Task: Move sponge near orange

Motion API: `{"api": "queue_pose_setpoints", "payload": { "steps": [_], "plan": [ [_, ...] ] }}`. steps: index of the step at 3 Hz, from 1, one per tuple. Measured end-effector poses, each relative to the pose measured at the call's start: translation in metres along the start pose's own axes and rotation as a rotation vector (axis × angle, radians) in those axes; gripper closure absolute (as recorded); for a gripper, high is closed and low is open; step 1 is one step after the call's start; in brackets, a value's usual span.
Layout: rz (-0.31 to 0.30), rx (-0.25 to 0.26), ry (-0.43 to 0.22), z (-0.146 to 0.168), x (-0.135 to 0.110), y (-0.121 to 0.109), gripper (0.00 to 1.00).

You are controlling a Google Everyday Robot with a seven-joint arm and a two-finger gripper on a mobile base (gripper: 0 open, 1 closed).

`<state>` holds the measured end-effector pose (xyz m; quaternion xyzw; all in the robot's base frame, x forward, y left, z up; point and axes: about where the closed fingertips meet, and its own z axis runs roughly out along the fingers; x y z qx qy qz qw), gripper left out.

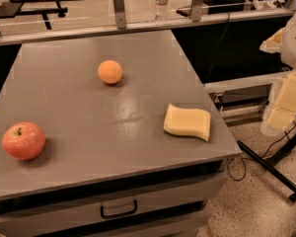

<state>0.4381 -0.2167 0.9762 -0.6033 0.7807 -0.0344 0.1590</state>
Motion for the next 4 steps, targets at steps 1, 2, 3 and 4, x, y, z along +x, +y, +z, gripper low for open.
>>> {"api": "queue_pose_setpoints", "payload": {
  "steps": [1,2,3,4],
  "plan": [
    [0.0,0.0,0.0,0.0,0.0,0.0,0.0],
    [-0.005,-0.014,-0.035,0.01,-0.007,0.003,0.0],
    [-0.041,-0.054,-0.115,0.041,-0.027,0.012,0.0],
    [-0.078,-0.119,-0.183,0.084,-0.054,0.023,0.0]
  ]
}}
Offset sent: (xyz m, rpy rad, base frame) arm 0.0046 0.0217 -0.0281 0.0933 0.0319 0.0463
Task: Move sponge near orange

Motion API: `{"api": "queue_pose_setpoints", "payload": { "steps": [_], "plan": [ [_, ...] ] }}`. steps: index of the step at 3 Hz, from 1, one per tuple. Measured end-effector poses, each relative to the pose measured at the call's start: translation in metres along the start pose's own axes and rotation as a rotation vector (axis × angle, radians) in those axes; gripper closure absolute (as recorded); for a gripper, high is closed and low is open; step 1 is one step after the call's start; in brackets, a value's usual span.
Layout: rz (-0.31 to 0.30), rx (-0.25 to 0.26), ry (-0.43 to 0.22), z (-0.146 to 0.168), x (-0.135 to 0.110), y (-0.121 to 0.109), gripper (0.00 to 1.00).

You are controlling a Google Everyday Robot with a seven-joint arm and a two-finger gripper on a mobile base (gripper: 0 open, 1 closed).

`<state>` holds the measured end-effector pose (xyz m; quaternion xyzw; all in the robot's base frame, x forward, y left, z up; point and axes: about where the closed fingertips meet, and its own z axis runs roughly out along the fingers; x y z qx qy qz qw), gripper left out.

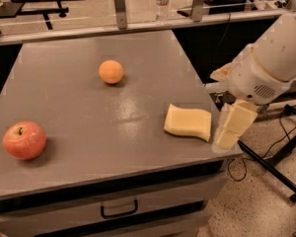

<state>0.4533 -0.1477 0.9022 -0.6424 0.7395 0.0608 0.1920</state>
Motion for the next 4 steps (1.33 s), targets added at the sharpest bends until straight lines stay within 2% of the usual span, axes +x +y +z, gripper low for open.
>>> {"api": "queue_pose_setpoints", "payload": {
  "steps": [1,2,3,4],
  "plan": [
    [-0.018,-0.056,-0.04,0.038,-0.014,0.003,0.0],
    [-0.019,-0.082,-0.047,0.064,-0.018,0.004,0.0],
    [0.013,-0.066,-0.028,0.077,-0.007,-0.006,0.07],
    [0.035,-0.047,-0.017,0.077,0.002,-0.012,0.27]
  ]
}}
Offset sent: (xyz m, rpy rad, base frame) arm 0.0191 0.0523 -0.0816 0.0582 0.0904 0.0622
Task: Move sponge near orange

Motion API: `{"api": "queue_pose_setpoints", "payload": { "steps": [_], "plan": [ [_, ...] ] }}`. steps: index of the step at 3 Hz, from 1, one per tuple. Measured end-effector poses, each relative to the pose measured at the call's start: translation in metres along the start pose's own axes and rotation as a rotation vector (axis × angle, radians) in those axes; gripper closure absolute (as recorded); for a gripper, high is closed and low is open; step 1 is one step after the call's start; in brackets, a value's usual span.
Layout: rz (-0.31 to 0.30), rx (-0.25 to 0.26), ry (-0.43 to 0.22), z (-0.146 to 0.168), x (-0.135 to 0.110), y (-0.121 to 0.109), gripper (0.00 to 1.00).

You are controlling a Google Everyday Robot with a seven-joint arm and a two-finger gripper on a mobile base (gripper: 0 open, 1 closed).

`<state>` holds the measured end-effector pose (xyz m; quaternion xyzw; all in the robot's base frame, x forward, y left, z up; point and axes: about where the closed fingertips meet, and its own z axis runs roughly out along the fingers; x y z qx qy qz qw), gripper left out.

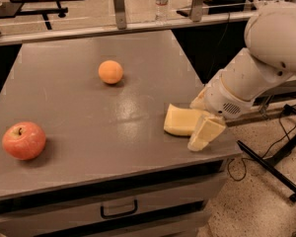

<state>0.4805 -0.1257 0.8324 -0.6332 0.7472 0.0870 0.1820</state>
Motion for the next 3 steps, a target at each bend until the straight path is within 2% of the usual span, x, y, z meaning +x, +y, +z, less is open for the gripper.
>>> {"api": "queue_pose_setpoints", "payload": {
  "steps": [2,3],
  "plan": [
    [0.0,0.018,-0.006,-0.003,0.003,-0.007,0.63],
    [-0.013,0.026,-0.032,-0.009,-0.006,-0.013,0.86]
  ]
}}
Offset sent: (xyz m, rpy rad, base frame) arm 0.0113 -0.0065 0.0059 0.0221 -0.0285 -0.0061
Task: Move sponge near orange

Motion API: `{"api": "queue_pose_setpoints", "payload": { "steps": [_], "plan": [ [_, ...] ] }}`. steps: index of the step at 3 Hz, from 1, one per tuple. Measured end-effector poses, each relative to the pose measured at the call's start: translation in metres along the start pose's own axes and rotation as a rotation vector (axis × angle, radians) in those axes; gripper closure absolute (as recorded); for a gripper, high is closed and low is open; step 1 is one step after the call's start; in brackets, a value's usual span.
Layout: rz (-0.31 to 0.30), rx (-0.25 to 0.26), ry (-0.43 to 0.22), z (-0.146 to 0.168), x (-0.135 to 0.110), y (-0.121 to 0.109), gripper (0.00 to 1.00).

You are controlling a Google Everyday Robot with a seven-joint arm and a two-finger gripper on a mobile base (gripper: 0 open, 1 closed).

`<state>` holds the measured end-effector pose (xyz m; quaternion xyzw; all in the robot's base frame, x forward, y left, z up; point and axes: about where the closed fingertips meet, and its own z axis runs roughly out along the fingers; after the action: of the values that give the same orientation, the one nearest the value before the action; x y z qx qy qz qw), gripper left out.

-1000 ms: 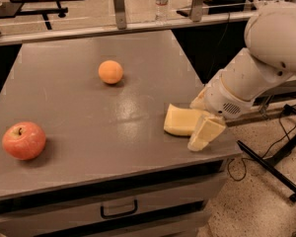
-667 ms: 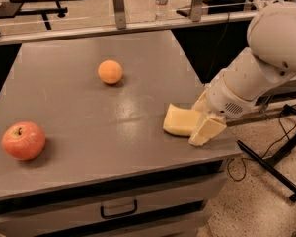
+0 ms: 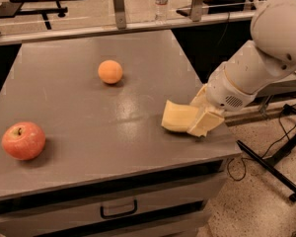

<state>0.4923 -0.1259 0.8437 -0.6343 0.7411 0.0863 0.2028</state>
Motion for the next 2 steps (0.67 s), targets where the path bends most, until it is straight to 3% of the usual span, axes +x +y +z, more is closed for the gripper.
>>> {"api": "queue_pose_setpoints", "payload": {
  "steps": [1,2],
  "plan": [
    [-0.022,0.024,-0.014,-0.006,-0.015,-0.018,1.0],
    [-0.04,0.048,-0.004,-0.001,-0.029,-0.051,1.0]
  ]
}}
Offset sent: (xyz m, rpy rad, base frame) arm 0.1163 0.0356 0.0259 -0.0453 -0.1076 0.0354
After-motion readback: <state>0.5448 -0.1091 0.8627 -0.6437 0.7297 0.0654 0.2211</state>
